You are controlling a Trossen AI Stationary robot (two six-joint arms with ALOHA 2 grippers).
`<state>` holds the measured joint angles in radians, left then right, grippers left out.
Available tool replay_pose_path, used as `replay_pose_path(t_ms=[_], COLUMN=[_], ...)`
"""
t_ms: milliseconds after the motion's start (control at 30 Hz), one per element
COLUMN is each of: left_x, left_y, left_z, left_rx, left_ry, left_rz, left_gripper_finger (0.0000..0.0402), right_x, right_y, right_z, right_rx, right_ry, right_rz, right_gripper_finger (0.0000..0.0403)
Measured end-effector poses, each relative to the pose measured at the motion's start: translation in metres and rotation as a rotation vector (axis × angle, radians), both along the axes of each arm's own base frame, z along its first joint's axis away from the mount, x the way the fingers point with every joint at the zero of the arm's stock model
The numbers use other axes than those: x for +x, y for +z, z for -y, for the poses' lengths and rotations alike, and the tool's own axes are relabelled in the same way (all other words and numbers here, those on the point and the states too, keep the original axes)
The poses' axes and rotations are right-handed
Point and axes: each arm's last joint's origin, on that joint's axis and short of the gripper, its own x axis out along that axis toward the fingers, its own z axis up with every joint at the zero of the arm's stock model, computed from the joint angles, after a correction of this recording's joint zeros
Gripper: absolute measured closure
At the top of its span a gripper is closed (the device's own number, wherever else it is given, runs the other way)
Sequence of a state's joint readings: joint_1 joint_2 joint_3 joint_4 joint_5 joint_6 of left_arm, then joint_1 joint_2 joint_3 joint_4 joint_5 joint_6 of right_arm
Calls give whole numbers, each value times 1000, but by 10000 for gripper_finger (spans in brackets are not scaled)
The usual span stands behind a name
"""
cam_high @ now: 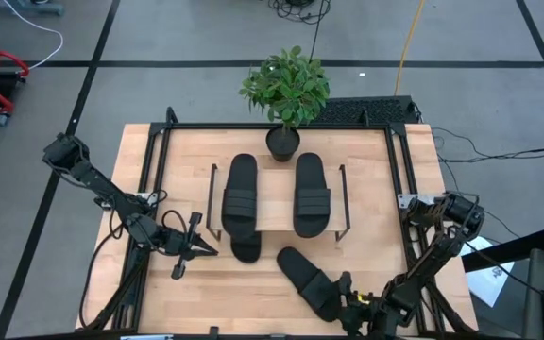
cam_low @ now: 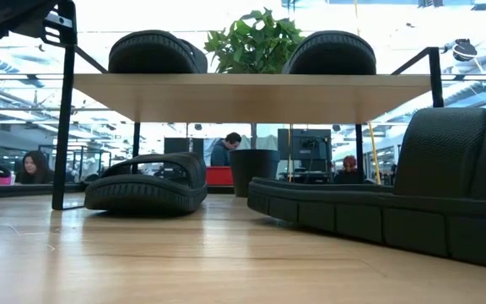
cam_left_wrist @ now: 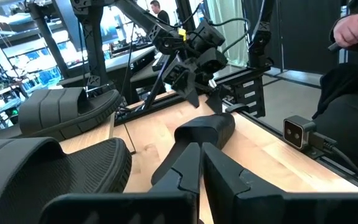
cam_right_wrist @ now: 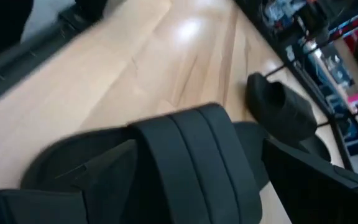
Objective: Pick and place slides into the shelf
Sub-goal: Put the black slide under the shelf
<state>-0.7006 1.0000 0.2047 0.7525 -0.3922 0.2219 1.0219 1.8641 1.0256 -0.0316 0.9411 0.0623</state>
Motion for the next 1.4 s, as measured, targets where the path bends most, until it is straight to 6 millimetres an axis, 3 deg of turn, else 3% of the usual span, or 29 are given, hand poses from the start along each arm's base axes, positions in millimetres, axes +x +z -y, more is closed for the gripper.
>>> replay_pose_path(t_ms=[233, 533, 700, 833, 967, 1100, 1167, 1400], left_x=[0, 0, 0, 0, 0, 0, 0, 0], left_y=[0, 0, 0, 0, 0, 0, 0, 0], left_z=[0, 0, 0, 0, 0, 0, 0, 0], left_rx=[-3, 8, 20, 20, 19, 19, 19, 8], left_ry=[0, 0, 0, 0, 0, 0, 0, 1], left_rz=[-1, 2, 6, 6, 6, 6, 6, 6], left_gripper_finger=[400, 378, 378, 378, 378, 378, 378, 378], right_x=[8, 17, 26, 32, 33, 28, 24, 30], right_y=[-4, -6, -18, -28, -30, -31, -30, -8], right_z=[11, 22, 28, 30, 30, 27, 24, 12], right_rx=[-29, -79, -44, 67, 130, 87, 50, 19], right_ry=[-14, -64, -57, -115, -153, -136, -150, -220], right_rz=[-71, -81, -165, -198, -195, -177, -132, -61], right_gripper_finger=[66, 67, 81, 141, 252, 369, 389, 398])
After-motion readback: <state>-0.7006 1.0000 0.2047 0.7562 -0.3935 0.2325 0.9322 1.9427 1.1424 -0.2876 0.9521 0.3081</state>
